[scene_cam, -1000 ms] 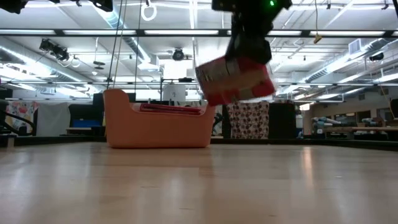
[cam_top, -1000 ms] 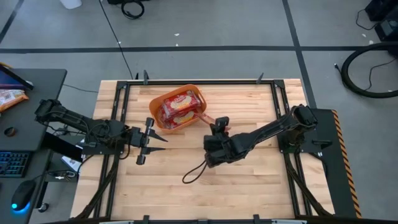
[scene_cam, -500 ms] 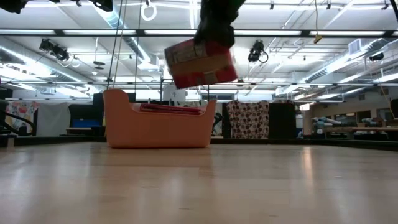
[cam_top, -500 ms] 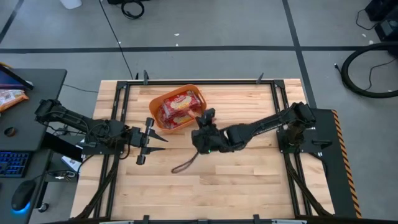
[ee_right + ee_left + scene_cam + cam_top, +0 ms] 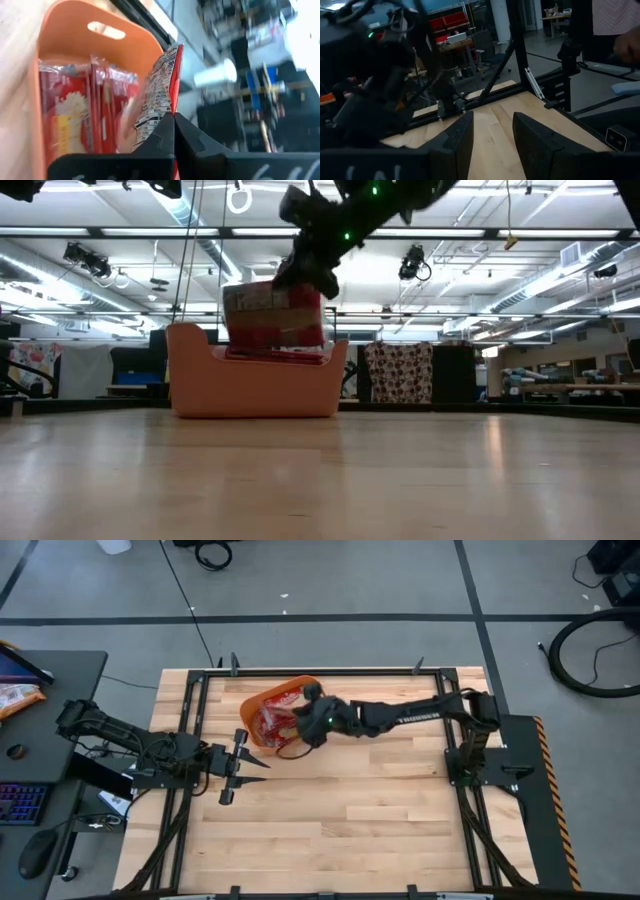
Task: Sort popcorn bags into baskets
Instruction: Put the red popcorn bag into the orange bin
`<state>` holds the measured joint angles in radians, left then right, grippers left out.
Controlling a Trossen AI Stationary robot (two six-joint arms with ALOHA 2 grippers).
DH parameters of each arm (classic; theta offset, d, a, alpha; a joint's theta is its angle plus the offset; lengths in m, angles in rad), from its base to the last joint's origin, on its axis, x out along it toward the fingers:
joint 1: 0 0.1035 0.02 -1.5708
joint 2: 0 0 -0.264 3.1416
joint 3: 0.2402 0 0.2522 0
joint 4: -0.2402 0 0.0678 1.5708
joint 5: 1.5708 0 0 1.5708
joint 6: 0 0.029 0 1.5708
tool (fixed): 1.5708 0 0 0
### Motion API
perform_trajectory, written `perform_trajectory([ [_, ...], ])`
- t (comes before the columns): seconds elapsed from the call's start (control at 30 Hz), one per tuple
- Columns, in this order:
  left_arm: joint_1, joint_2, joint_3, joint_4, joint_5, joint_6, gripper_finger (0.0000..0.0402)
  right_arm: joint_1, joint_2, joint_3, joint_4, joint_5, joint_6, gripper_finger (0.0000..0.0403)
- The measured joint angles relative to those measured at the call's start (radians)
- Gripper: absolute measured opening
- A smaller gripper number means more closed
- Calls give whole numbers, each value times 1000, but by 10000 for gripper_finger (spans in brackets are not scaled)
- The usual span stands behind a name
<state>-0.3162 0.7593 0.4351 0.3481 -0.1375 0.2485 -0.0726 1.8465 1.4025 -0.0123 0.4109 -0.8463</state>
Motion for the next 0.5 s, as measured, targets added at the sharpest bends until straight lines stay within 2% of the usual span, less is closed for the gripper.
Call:
perform_trajectory([
  [0.17,0,0,0,0,0,9,141,-63,0,-61,145,-118,-140,3],
  [0.37,0,0,0,0,0,33,141,-144,0,-64,114,-349,-290,8],
  [0.5,0,0,0,0,0,35,141,-193,0,-64,105,-379,-270,21],
])
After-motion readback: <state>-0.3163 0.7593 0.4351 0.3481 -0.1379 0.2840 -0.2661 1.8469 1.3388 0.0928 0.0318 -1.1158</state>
